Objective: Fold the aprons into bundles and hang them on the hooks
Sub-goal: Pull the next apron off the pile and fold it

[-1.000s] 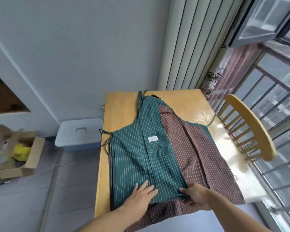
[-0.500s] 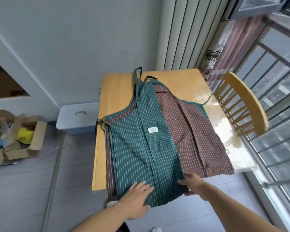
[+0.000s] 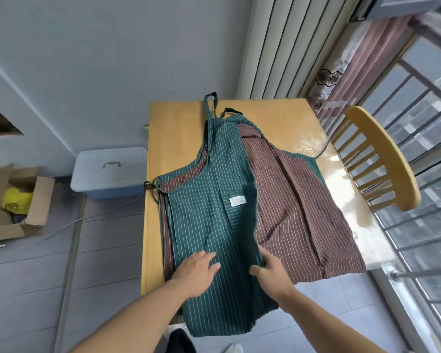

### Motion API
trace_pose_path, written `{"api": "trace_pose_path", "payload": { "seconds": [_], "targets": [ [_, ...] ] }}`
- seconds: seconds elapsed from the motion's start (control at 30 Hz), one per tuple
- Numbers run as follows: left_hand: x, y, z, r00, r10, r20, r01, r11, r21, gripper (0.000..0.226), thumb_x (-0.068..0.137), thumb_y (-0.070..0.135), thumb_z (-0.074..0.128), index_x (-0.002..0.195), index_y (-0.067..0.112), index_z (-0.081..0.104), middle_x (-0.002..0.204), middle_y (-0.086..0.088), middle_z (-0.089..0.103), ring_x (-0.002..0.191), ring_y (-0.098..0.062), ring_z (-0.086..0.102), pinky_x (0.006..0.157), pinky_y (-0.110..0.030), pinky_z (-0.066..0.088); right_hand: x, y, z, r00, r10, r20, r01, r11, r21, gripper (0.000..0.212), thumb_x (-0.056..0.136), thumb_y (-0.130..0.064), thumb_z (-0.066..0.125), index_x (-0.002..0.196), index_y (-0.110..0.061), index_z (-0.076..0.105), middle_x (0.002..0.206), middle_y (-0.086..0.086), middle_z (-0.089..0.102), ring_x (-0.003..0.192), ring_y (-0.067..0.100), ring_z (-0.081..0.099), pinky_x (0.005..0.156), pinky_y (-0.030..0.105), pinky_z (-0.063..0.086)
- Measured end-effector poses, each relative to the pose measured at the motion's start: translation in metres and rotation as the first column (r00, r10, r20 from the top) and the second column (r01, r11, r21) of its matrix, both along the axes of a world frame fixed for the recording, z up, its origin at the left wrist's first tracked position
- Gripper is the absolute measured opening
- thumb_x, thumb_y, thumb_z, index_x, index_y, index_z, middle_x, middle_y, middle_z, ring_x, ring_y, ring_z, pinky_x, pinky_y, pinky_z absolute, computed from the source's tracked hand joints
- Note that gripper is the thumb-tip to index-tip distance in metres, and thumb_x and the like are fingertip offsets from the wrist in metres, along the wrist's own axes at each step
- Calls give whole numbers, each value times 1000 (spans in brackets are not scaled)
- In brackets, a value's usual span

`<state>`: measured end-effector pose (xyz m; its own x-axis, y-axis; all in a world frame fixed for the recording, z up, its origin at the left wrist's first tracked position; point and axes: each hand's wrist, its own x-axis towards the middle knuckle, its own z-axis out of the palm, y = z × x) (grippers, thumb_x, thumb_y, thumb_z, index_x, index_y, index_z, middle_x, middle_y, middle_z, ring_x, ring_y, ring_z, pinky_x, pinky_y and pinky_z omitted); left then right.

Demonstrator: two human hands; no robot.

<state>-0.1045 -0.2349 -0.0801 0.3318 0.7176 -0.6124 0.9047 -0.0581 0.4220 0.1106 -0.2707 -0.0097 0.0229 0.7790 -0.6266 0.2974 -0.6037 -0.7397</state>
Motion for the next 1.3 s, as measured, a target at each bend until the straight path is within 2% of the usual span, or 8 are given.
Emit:
{"api": "trace_pose_path", "payload": {
  "seconds": [0.13,0.3,0.4,0.57,0.77,1.03,1.17,1.3],
  "targets": [
    [-5,42,1,832,516,202,-468,849,-244,45,107,54,21,146,42,40,150,-5,51,132,-28,53,108,-39,42,-58,5,2,915,372,154,-388,917,90,83,82,-1,48,153,-41,37,145,-22,53,123,-8,52,104,8,38],
    [-31,101,0,256,946,201,-745,325,-582,95,82,90,33,149,24,47,150,-7,51,134,-30,49,112,-47,37,-118,11,-17,685,656,317,-674,736,-66,97,75,-15,44,152,-61,7,130,-5,68,108,24,68,97,35,55],
    [-50,138,-14,63,966,251,-735,215,-643,94,81,79,57,154,23,38,160,-3,37,145,-30,36,121,-52,27,-137,26,-24,482,811,330,-743,578,-336,94,88,-6,48,158,-48,2,124,11,69,104,33,66,97,43,53],
    [-73,176,-28,139,940,312,-738,308,-600,81,87,45,76,153,18,38,156,-7,42,140,-33,43,118,-52,35,-137,40,-33,389,920,44,-797,360,-485,56,100,-28,59,148,-47,38,150,-2,54,136,25,51,118,55,32],
    [-79,175,-37,310,905,292,-806,413,-424,23,101,30,61,85,26,45,79,4,43,70,-14,45,83,-35,39,-105,69,-43,626,421,656,-407,895,-185,31,91,-43,71,117,-34,56,106,-16,66,82,-1,64,68,19,56],
    [-82,158,-21,497,722,481,-845,528,81,50,91,1,68,133,18,48,131,-2,54,113,-19,53,89,-34,46,-76,41,-60,752,295,589,-117,940,-322,66,83,-54,77,131,-20,48,104,-6,65,78,9,65,68,30,59],
    [-118,189,-21,962,233,142,-271,876,399,68,81,-9,59,142,22,49,141,-1,52,134,-24,42,114,-46,33,-65,26,-67,846,247,472,-110,948,-299,85,83,-49,77,150,-10,41,145,3,57,118,17,64,98,25,53],
    [-138,205,-6,970,41,-240,60,915,399,36,87,4,56,119,21,57,115,-2,60,116,-24,50,109,-43,31,-55,15,-75,896,266,356,-139,928,-344,60,86,-40,77,132,-6,59,125,0,71,96,6,70,86,14,54]
  ]
}}
